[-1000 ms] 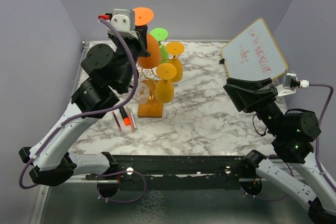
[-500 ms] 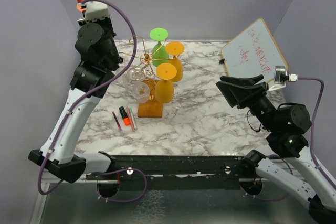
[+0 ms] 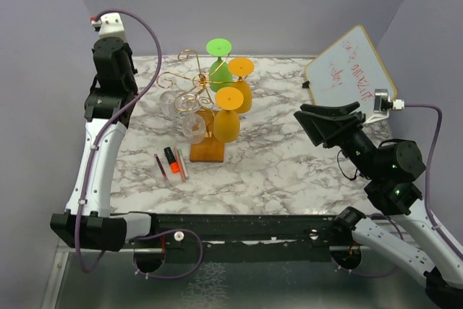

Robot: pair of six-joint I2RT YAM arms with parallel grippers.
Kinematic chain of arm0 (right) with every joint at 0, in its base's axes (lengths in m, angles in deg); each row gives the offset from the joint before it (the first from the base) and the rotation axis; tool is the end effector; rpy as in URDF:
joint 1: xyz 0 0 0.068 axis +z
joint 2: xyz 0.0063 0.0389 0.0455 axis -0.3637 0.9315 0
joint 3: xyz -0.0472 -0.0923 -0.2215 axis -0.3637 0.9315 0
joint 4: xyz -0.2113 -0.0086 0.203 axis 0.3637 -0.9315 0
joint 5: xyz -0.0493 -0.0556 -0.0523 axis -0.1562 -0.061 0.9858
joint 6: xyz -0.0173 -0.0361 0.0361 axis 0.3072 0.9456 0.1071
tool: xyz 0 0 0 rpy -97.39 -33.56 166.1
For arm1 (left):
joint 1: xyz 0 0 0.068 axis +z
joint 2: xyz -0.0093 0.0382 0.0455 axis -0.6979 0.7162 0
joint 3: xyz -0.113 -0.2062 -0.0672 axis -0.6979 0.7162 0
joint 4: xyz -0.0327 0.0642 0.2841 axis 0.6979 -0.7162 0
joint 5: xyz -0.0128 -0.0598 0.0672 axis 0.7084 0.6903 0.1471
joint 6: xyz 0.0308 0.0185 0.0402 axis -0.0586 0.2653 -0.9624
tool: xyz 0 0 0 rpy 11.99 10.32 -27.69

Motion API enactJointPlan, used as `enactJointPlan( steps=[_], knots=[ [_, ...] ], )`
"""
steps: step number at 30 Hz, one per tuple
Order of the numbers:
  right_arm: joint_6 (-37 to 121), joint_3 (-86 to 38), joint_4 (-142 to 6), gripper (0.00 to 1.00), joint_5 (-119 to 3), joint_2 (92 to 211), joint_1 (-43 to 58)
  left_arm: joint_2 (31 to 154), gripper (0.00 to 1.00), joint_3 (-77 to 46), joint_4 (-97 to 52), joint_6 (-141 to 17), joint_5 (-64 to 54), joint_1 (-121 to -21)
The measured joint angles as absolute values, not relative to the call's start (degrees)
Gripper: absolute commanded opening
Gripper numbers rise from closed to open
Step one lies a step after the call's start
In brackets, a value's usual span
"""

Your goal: Place the wine glass upside down on the wine glass rack

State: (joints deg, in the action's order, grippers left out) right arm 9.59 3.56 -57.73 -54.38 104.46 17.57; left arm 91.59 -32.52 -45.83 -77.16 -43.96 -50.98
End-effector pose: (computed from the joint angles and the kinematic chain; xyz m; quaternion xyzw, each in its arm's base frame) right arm 0.1383 0.1151 0.4156 -0.0287 0.5451 0.5428 0.6383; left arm 0.3176 -0.0193 0.4560 -0.1134 0.7317 0.1766 0.6485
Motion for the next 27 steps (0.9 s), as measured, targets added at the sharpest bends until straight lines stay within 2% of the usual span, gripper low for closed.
enactJointPlan(
  steps=[6, 12, 27],
  knots=[
    [9.54, 3.56, -57.77, 0.64, -54.4, 105.48, 17.57, 80.99, 0.0, -20.96, -50.01, -73.58, -29.58, -49.19],
    [9.13, 3.56, -57.77, 0.64, -54.4, 104.87, 17.57, 73.25, 0.0, -14.69, -49.87, -72.72, -17.69, -49.23],
    [8.71, 3.65, -57.84, 0.63, -54.42, 103.58, 17.57, 65.93, 0.0, 1.71, -37.26, -70.98, 4.54, -49.19]
  ],
)
